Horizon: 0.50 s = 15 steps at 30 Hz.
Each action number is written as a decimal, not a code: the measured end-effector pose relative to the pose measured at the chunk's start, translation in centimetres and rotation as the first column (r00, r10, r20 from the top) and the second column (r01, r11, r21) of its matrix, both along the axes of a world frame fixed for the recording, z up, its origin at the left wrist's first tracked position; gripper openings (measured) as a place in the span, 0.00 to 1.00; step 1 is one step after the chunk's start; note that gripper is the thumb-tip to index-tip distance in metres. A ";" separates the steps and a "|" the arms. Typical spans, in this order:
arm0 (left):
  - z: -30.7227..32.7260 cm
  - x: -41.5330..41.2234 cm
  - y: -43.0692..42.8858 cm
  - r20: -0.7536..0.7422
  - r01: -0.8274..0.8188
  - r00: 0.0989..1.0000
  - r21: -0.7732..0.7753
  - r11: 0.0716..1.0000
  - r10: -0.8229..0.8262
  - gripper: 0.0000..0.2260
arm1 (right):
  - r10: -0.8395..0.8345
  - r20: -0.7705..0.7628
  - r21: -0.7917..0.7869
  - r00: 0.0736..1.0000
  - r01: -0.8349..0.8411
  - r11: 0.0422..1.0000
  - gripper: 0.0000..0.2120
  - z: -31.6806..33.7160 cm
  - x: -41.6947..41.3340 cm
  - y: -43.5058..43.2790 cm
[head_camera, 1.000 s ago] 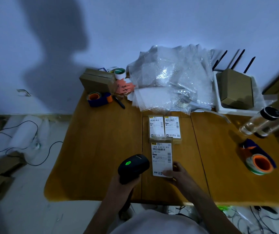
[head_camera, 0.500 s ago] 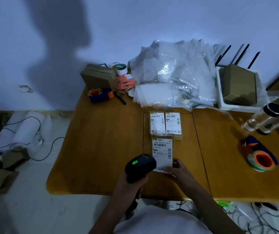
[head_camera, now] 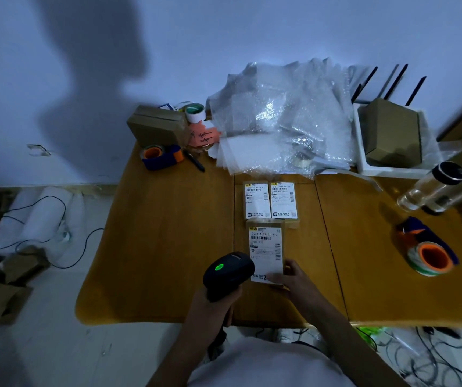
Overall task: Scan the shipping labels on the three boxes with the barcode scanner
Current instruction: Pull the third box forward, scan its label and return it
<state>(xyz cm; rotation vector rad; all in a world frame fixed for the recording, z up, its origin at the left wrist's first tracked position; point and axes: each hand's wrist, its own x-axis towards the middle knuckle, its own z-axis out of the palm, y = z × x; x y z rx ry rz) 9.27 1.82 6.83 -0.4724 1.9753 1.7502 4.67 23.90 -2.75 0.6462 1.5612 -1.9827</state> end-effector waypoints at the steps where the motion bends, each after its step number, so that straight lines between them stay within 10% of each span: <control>1: 0.1 0.0 0.0 0.005 -0.011 1.000 -0.002 1.000 0.011 0.13 | 0.003 -0.001 0.003 1.000 -0.003 1.000 0.31 0.0 0.0 0.0; 15: 0.6 -0.8 0.7 0.028 -0.025 0.999 -0.051 0.998 0.027 0.15 | -0.032 0.004 -0.016 0.999 0.032 0.999 0.33 -0.9 -0.5 0.8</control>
